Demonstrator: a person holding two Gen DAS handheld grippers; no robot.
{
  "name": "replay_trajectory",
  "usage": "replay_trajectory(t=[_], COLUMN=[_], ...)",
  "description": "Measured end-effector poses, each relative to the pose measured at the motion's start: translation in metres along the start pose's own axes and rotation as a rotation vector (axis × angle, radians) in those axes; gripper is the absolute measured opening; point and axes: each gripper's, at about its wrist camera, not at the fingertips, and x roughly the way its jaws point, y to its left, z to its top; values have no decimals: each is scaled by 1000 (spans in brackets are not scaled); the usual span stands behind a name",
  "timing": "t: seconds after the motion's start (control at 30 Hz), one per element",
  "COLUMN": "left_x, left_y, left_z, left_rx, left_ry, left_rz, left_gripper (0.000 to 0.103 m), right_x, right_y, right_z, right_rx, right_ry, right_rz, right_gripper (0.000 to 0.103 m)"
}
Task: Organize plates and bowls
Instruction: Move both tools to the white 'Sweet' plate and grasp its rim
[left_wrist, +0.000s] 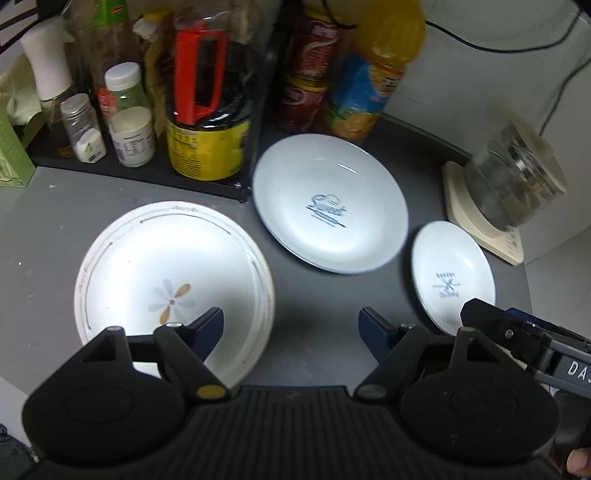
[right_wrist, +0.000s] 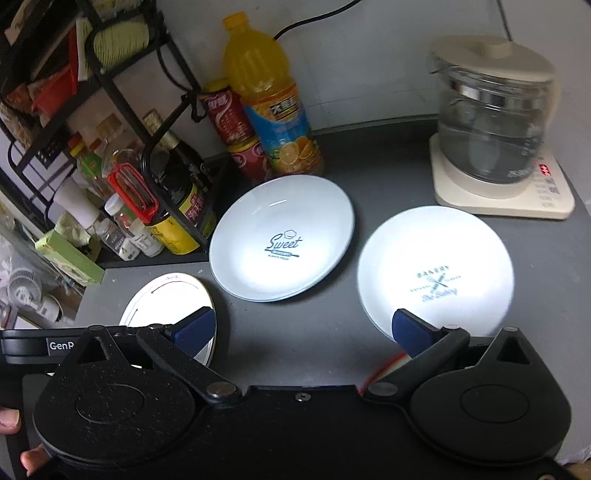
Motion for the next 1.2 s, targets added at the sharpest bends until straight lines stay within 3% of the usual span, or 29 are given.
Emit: replay_trajectory(t=[0.4,0.57,0.8,0.87,1.2], left_x=[25,42,73,82,123], left_y=[29,35,41,43,52], left_z=[35,51,70,73,82], left_rx=[-28,-26,-26,-41,-144], left_ry=[-35,-47,-58,-54,6], left_rz=[-9,-42,-76,-86,-128], left_gripper=[78,74,62,55,34], right_x=[37,58,90,99,134], right_y=[21,15,-1,-4,-14], right_z=[25,32,40,43,62], right_rx=[-39,-2,51,54,40], right_ry=[3,10,26,39,75], right_rz=[-63,-83,-140,-142,-140], right_gripper=[101,86,70,60,49])
